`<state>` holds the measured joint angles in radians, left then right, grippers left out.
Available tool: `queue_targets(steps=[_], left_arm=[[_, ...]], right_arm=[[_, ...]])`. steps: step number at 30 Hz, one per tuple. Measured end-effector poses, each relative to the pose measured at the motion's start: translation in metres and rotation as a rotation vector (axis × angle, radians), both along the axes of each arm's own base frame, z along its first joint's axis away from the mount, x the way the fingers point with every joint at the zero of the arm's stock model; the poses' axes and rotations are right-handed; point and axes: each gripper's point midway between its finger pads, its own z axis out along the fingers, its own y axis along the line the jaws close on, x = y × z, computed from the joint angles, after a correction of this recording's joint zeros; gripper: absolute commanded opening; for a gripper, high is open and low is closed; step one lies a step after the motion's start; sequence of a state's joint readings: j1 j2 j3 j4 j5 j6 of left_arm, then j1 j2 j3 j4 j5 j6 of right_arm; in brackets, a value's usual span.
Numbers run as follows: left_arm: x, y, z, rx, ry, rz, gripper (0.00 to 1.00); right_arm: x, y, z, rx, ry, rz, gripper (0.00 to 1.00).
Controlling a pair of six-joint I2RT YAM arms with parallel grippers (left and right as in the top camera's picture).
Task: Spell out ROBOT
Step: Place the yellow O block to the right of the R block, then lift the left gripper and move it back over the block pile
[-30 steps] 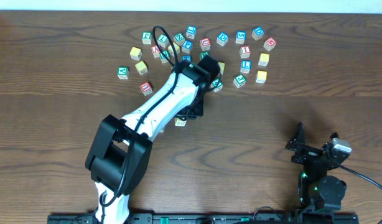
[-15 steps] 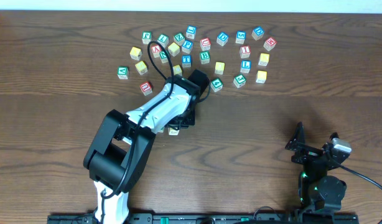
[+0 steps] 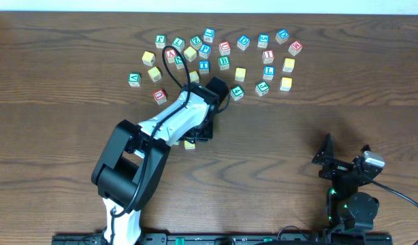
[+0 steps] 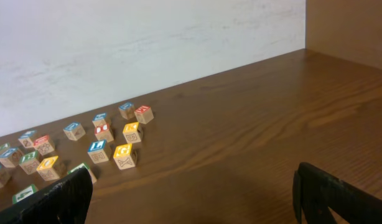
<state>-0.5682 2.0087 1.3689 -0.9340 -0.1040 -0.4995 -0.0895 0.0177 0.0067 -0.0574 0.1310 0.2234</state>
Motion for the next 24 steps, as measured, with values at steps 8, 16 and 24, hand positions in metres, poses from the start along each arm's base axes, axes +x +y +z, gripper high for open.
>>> queue_targets(steps=[8,16,24], left_arm=[[0.032,-0.021,0.031,-0.074,-0.113,-0.059,0.52],[0.086,-0.047,0.137,-0.241,-0.416,-0.092,0.52],[0.134,-0.054,0.193,-0.382,-0.592,-0.053,0.52]], right_arm=[[0.000,0.000,0.000,0.000,0.000,0.000,0.99],[0.000,0.000,0.000,0.000,0.000,0.000,0.99],[0.000,0.000,0.000,0.000,0.000,0.000,0.99]])
